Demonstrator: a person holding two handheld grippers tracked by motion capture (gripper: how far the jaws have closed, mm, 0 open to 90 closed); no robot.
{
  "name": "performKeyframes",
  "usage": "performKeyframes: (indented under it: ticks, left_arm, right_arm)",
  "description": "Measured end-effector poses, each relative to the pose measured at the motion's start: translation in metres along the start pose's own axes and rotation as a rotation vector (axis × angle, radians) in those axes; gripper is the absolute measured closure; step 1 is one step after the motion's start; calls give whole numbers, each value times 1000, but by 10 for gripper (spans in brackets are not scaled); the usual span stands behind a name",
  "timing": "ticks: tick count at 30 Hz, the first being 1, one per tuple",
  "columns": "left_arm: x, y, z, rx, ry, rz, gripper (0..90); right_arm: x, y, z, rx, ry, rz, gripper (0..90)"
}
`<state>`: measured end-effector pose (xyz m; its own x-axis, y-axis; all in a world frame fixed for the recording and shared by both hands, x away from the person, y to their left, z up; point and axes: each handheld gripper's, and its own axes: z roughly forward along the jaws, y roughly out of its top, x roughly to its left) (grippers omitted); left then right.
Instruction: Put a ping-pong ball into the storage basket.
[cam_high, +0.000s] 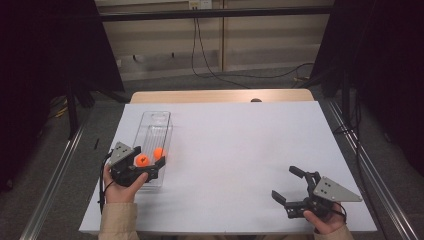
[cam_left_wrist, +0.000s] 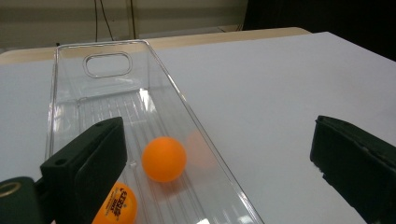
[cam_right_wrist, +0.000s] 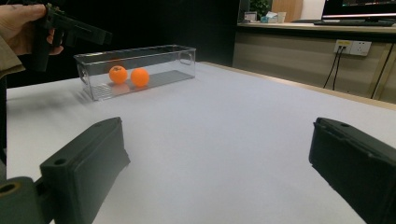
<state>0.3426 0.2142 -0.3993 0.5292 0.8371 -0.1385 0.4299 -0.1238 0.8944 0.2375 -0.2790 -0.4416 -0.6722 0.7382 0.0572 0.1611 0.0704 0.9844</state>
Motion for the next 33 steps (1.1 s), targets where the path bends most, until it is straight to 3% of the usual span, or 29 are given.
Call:
performKeyframes:
  ticks: [7,19,33]
  left_arm:
    - [-1,-4,-3,-32,7,4,38]
    - [-4,-14,-4,-29,-5,17,38]
    - [-8,-27,-9,-73,-19,32,38]
  right_arm:
    - [0,0,0,-1,-1,-1,30]
    - [0,0,0,-1,-3,-2,30]
    - [0,0,-1,-1,-2,-3,30]
